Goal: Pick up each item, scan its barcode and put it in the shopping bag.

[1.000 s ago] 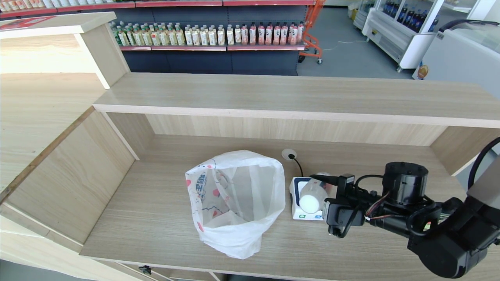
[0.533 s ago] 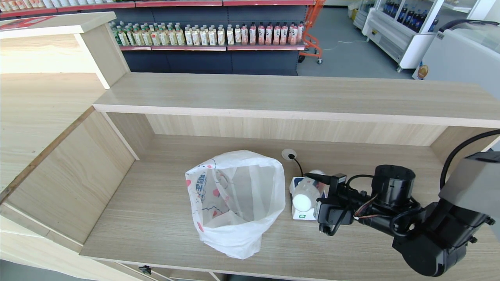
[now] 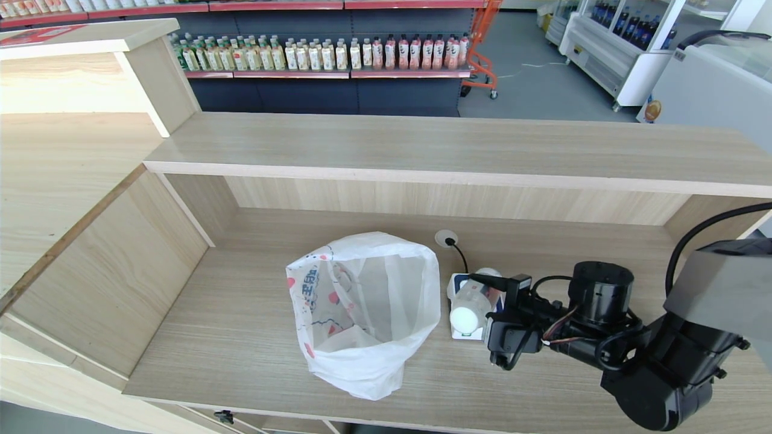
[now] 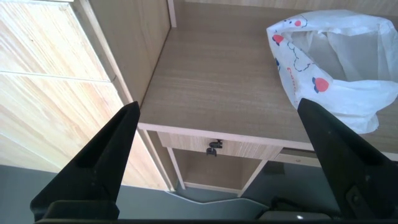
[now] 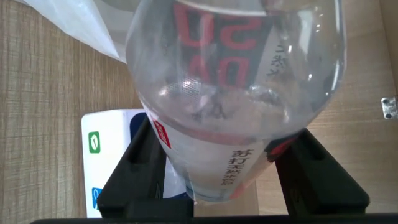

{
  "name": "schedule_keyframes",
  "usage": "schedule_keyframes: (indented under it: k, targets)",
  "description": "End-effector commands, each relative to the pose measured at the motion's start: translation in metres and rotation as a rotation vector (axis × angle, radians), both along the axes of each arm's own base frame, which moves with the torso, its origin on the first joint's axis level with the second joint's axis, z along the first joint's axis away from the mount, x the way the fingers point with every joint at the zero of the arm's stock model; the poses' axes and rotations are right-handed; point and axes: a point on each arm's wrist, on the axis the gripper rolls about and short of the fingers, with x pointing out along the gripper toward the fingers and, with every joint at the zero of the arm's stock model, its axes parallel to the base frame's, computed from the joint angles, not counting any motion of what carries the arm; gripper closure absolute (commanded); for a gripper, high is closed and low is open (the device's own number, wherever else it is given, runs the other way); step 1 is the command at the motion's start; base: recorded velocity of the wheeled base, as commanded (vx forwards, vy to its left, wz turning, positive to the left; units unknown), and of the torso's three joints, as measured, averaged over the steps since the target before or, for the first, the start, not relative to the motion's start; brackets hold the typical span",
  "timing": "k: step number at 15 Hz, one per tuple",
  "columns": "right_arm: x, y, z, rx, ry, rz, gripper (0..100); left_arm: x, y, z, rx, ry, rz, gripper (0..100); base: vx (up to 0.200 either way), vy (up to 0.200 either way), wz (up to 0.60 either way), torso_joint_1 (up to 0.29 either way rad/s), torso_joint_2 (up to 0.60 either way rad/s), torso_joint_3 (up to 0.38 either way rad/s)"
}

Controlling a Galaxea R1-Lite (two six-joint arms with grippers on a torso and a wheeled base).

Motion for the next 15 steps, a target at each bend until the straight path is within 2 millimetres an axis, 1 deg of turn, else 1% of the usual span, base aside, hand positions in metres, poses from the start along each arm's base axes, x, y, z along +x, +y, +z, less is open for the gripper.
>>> schedule_keyframes:
  k: [1, 5, 6, 7, 8, 10, 11, 12, 13, 14, 15]
  targets:
    - [0.0, 0.0, -0.001, -0.002, 0.006, 0.0, 100, 0.0, 0.0, 0.0, 0.0, -0.001, 0.0, 0, 0.0, 0.0, 0.0, 0.0, 0.0, 0.0]
    - [0.001, 0.001, -0.001, 0.009, -0.015, -0.005, 100, 0.0, 0.0, 0.0, 0.001, -0.001, 0.0, 0, 0.0, 0.0, 0.0, 0.0, 0.0, 0.0]
    - [0.002, 0.006, 0.007, 0.038, -0.041, -0.028, 100, 0.0, 0.0, 0.0, 0.001, -0.001, 0.0, 0, 0.0, 0.0, 0.0, 0.0, 0.0, 0.0]
    - [-0.002, 0.013, 0.014, 0.088, -0.043, -0.057, 100, 0.0, 0.0, 0.0, 0.001, -0.001, 0.0, 0, 0.0, 0.0, 0.0, 0.0, 0.0, 0.0]
    - [-0.006, 0.018, 0.024, 0.142, -0.065, -0.105, 100, 0.0, 0.0, 0.0, 0.0, -0.001, 0.0, 0, 0.0, 0.0, 0.0, 0.0, 0.0, 0.0]
    - [-0.013, 0.015, 0.054, 0.241, -0.106, -0.296, 100, 0.0, 0.0, 0.0, 0.001, -0.001, 0.0, 0, 0.0, 0.0, 0.0, 0.0, 0.0, 0.0]
    - [-0.015, 0.013, 0.062, 0.29, -0.088, -0.347, 100, 0.0, 0.0, 0.0, 0.001, -0.001, 0.0, 0, 0.0, 0.0, 0.0, 0.0, 0.0, 0.0]
    - [-0.021, 0.008, 0.079, 0.389, -0.04, -0.404, 100, 0.0, 0.0, 0.0, 0.001, -0.001, 0.0, 0, 0.0, 0.0, 0.0, 0.0, 0.0, 0.0]
    - [-0.025, 0.004, 0.092, 0.442, -0.004, -0.421, 100, 0.0, 0.0, 0.0, 0.001, -0.001, 0.0, 0, 0.0, 0.0, 0.0, 0.0, 0.0, 0.0]
    - [-0.031, -0.001, 0.109, 0.523, 0.089, -0.432, 100, 0.0, 0.0, 0.0, 0.001, -0.001, 0.0, 0, 0.0, 0.0, 0.0, 0.0, 0.0, 0.0]
    - [-0.035, -0.003, 0.115, 0.582, 0.163, -0.44, 100, 0.0, 0.0, 0.0, 0.001, -0.001, 0.0, 0, 0.0, 0.0, 0.0, 0.0, 0.0, 0.0]
